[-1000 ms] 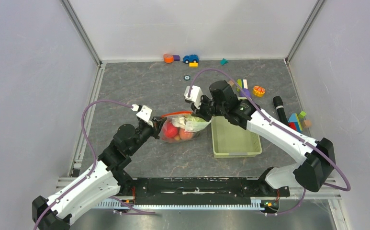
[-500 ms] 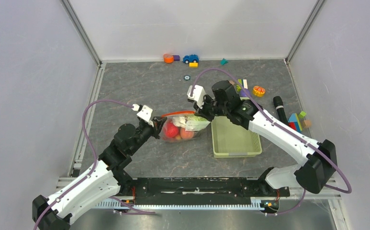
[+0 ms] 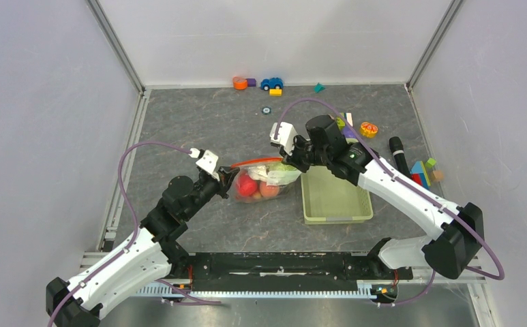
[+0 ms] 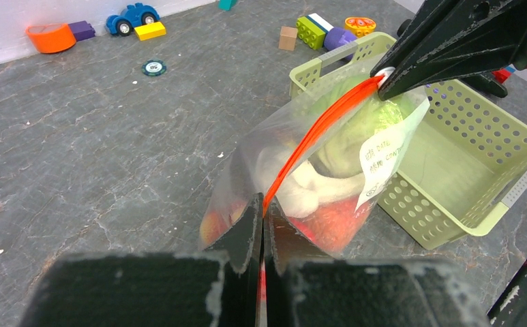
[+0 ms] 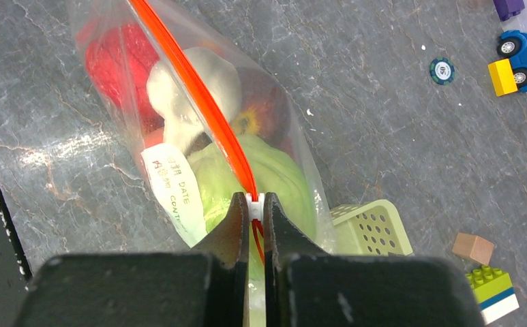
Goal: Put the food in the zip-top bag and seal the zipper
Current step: Zip the zipper food storage bag at the center of the board.
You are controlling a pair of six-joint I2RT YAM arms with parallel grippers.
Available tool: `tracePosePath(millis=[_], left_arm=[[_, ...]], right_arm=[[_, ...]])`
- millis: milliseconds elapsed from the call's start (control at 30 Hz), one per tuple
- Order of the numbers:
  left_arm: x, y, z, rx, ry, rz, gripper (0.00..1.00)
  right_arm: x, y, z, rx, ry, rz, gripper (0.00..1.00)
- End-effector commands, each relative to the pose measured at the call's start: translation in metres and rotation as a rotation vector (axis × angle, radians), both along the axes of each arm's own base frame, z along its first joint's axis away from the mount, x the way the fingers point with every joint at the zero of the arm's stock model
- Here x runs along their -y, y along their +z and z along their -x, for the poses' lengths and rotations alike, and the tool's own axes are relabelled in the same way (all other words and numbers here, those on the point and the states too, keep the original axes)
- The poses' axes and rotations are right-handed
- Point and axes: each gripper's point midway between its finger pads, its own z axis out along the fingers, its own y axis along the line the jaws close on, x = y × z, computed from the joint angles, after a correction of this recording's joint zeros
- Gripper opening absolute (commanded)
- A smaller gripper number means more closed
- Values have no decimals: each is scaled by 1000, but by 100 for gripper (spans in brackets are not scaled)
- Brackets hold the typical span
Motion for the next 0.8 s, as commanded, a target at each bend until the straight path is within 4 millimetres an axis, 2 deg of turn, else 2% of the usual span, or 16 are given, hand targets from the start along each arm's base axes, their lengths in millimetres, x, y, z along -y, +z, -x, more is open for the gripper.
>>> tracePosePath(millis=[0,167,333,767], left_arm=[[-15,16,-10,60,85,16,2],[-18,15,-11,58,101,17,2],[-19,15,-11,59,107,17,2],[-23,16,-12,63,126,21,2]], right_arm=[[43,4,-16,71,-105,116,7],[56,-3,-17,72,-134,182,8],[63,-1,-17,85,-126,213,8],[68,3,-21,93,-142,230,8]])
